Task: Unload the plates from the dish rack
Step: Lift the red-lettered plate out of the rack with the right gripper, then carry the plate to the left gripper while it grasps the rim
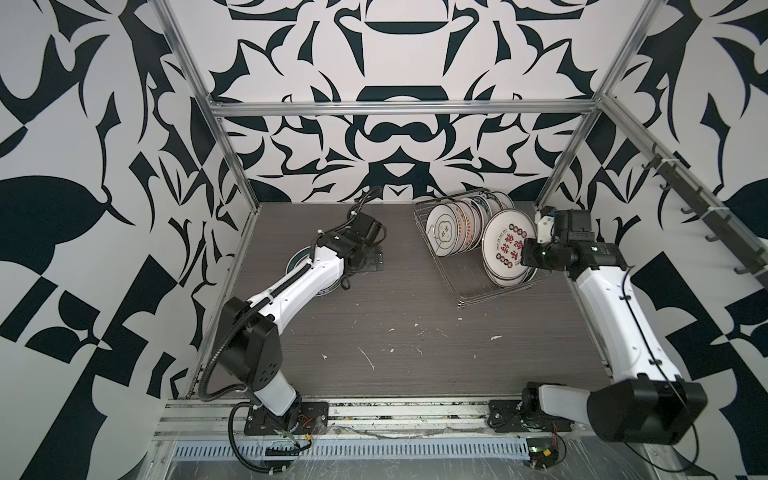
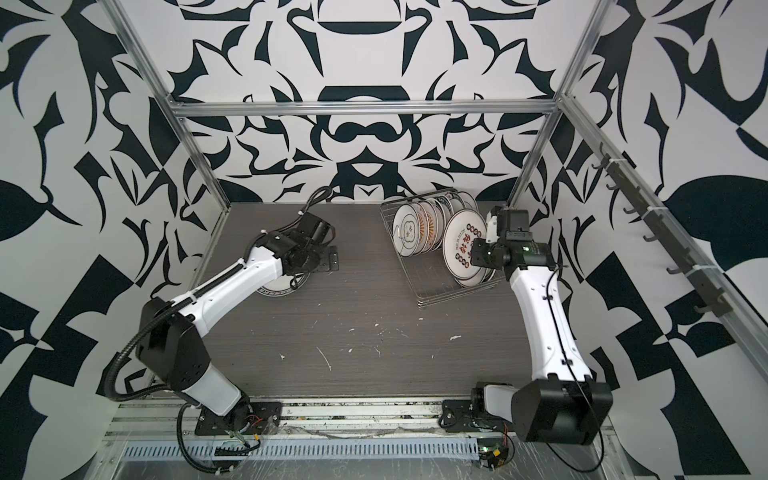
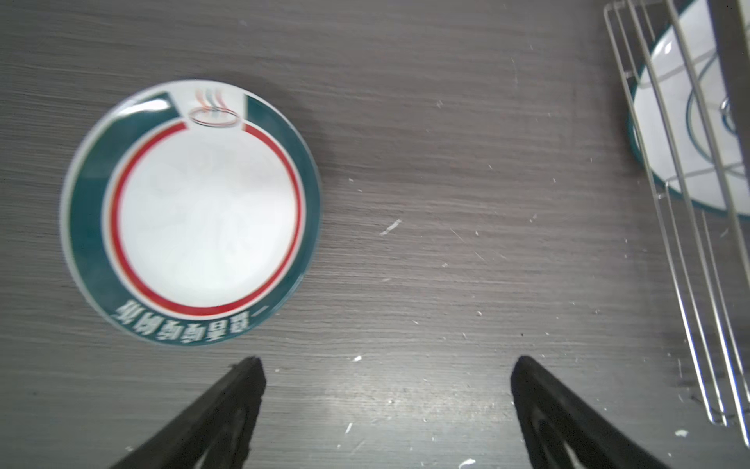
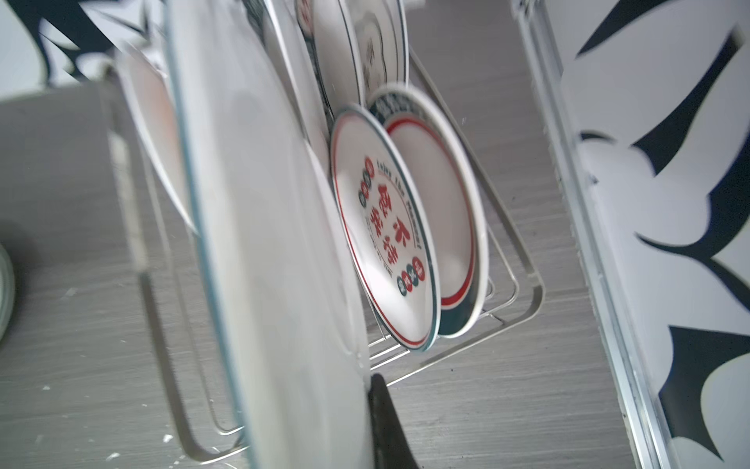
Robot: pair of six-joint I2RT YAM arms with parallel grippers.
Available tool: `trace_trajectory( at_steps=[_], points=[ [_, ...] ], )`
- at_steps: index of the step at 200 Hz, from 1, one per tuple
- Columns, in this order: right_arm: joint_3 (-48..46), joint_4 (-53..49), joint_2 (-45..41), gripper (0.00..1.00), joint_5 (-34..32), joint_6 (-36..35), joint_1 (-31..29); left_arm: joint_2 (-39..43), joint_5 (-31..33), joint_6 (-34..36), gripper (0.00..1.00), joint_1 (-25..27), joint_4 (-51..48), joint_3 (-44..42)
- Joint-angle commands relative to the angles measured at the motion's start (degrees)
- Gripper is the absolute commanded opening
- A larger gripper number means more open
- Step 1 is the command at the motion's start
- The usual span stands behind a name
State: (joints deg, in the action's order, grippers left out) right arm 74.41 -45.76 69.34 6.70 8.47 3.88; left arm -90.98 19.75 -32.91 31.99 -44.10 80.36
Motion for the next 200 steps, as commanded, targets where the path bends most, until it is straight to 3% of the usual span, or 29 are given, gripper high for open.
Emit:
trace_trajectory(
  at_steps=[1, 31, 49, 76, 130, 200],
  points=[
    [0.6, 8.8, -4.9, 0.00, 6.4, 4.9, -0.2, 5.0, 1.8, 0.2, 0.99, -2.4, -3.0, -1.9],
    [-8.3, 30.1, -6.0, 0.00, 19.1, 19.1, -0.5, 9.8, 0.0, -0.9, 0.99, -4.7, 1.1, -7.2],
    [-10.8, 39.7, -3.5, 0.00, 20.4, 25.7, -3.8, 12.2, -2.0, -1.7, 0.99, -6.1, 3.5, -10.1],
    [-7.9, 42.0, 2.9, 0.00, 15.5, 28.3, -13.0, 15.3, -5.3, -2.8, 0.99, -8.5, 7.4, -14.1],
    [-3.3, 54.1, 20.0, 0.00, 14.4, 45.9, -27.3, 22.1, -12.5, -4.8, 0.99, -14.5, 15.6, -23.3],
    [11.1, 64.4, 41.1, 0.00, 21.0, 63.6, -40.6, 26.0, -22.9, -9.3, 1.00, -21.1, 22.1, -29.0]
  ],
)
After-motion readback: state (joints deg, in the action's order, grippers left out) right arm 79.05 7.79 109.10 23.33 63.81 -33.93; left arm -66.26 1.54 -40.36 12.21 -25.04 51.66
